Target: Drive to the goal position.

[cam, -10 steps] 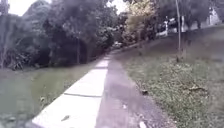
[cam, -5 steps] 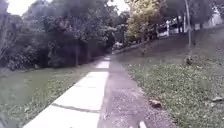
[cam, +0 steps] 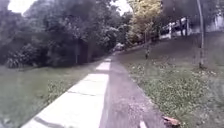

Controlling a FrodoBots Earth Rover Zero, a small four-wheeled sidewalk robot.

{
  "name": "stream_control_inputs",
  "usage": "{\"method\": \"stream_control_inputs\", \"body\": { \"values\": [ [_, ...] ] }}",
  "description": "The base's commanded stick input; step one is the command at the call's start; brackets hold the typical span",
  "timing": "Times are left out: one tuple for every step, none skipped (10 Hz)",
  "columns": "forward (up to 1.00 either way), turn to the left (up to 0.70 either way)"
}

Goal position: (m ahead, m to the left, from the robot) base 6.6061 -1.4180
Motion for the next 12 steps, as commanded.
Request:
{"method": "stream_control_inputs", "body": {
  "values": [
    [0.85, 0.0],
    [0.85, 0.0],
    [0.85, 0.0],
    [0.85, 0.0],
    [0.85, 0.0],
    [0.85, -0.17],
    [0.85, -0.29],
    [0.85, -0.1],
    [0.85, -0.02],
    [0.85, 0.0],
    [0.85, 0.0],
    [0.85, 0.0]
  ]
}}
